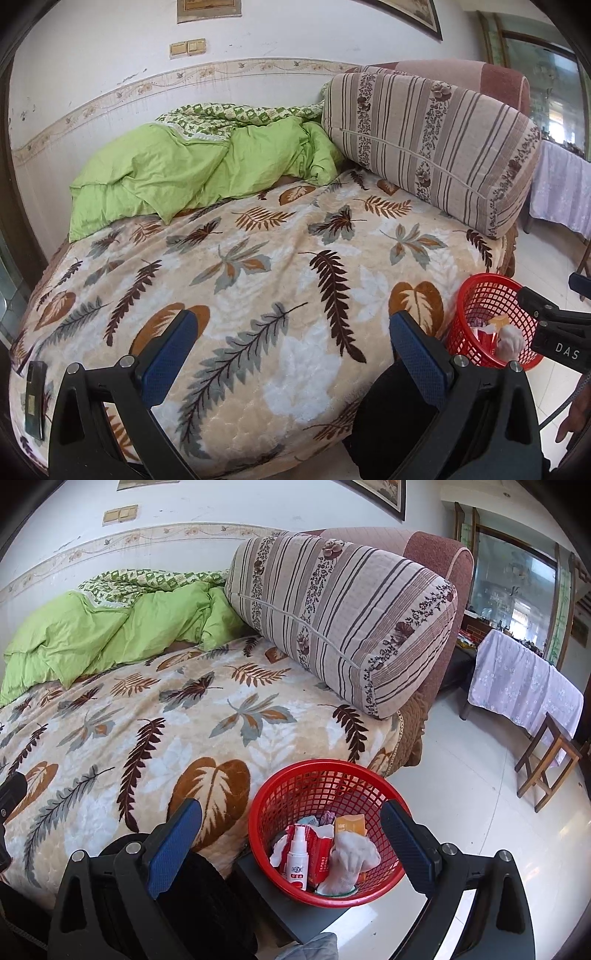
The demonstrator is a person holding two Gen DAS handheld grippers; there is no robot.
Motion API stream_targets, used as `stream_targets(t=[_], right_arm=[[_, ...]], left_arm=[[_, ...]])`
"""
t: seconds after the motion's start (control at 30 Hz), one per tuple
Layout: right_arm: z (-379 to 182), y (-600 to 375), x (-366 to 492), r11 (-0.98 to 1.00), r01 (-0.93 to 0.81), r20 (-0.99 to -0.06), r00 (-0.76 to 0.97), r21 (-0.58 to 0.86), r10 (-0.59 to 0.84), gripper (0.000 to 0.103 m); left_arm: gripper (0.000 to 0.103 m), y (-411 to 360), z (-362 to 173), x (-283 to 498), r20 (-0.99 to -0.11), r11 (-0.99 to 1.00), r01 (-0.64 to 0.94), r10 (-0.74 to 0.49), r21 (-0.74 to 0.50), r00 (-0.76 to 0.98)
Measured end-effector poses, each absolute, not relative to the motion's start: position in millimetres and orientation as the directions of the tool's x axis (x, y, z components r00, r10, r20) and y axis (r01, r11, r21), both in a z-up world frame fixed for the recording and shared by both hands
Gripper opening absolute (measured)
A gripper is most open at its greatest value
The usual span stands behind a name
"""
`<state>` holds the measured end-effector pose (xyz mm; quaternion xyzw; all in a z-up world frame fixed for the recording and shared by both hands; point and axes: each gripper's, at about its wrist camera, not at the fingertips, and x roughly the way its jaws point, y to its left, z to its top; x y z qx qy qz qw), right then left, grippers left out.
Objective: Collect trash
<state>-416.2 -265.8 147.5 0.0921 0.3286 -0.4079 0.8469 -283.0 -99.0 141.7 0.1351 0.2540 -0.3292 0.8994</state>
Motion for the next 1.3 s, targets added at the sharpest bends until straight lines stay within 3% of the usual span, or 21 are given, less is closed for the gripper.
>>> stream_targets(t=[1.3], right_arm=[[143.9, -263.2, -414.8, 0.656, 0.746, -0.643, 0.447, -0.115, -0.622, 0.098]], left_arm=[[0.103, -101.4, 136.8, -287.2, -0.557, 0.737, 0.672, -0.527, 0.077, 0.642]])
